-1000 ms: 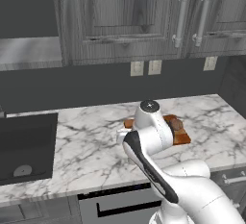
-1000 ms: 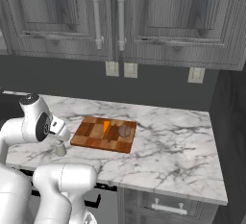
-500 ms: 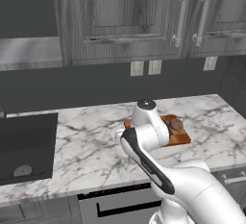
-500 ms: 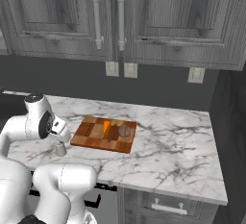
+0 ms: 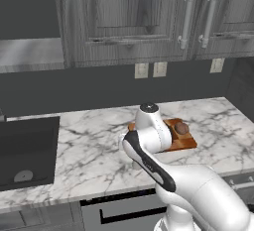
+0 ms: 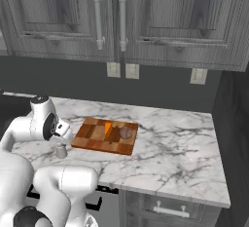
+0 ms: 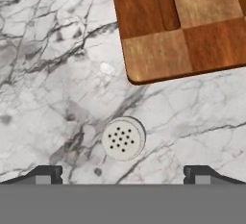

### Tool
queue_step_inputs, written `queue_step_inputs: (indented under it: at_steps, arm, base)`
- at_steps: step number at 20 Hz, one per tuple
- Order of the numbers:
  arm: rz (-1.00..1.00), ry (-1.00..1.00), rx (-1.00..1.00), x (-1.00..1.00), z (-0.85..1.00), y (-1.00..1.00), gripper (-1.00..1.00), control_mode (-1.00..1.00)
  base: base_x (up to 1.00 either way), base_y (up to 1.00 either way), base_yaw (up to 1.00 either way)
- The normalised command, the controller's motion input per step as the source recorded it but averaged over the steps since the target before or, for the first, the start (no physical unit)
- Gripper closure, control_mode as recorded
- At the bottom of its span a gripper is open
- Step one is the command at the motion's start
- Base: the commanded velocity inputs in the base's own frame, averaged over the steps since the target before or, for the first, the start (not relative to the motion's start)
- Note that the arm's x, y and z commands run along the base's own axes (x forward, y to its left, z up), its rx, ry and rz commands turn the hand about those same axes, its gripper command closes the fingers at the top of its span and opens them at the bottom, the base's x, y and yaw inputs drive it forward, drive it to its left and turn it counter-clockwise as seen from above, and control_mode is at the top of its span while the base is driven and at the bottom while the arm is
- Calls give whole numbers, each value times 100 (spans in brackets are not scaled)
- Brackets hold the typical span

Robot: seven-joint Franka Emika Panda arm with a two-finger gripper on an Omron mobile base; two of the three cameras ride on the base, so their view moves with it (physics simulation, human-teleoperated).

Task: Retrieve the reheated potato from the microwave, then place the potato, cheese, and condiment on the cutting board.

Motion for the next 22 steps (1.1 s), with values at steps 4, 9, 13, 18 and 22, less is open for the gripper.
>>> queue_step_inputs:
  at_steps: [4,9,13,18,22]
  arm:
    - [0,3,0,7,-11,0,-100,-100]
    - [0,4,0,10,-13,0,-100,-100]
    - [0,3,0,11,-12,0,-100,-100]
    - [0,1,0,13,-10,3,-100,-100]
    - [0,1,0,7,-13,5,-100,-100]
  base:
    - [0,0,0]
    - [0,0,0]
    - [0,0,0]
    - [0,0,0]
    - [0,0,0]
